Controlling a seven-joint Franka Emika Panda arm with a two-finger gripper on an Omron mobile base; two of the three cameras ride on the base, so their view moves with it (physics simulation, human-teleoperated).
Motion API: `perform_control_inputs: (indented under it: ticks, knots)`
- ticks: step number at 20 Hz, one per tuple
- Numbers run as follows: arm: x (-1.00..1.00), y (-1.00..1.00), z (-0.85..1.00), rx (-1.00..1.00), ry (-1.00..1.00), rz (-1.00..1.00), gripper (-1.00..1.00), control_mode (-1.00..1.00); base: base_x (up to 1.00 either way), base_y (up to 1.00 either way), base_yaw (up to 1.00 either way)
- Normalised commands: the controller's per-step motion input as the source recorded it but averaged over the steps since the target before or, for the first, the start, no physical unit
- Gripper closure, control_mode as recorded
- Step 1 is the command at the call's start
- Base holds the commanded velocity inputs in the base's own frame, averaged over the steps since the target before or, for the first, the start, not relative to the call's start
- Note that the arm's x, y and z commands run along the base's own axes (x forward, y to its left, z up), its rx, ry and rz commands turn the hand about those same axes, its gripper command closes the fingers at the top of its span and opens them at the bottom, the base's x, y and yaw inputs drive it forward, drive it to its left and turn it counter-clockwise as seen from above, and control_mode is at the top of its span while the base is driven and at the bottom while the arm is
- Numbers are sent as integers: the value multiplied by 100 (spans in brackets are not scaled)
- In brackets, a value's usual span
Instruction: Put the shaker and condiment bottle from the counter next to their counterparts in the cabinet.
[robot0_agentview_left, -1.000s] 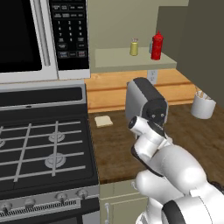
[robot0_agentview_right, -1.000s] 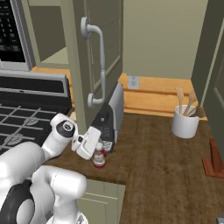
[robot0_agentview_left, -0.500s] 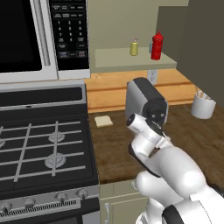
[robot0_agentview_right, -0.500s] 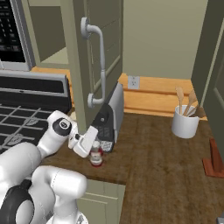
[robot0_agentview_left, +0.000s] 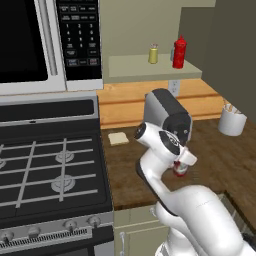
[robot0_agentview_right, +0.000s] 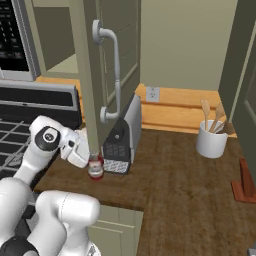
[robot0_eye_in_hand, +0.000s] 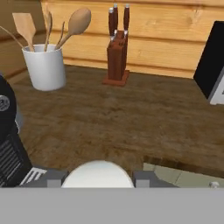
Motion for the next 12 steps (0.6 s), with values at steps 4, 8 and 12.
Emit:
perform_control_inputs:
  ticks: [4,8,12]
  knots:
    - [-14,29,84,0,0,17,100,-100,0,0,0]
    - [-7,19,89,0,0,18,100,-100,0,0,0]
    - [-3,10,95,0,0,17,100,-100,0,0,0]
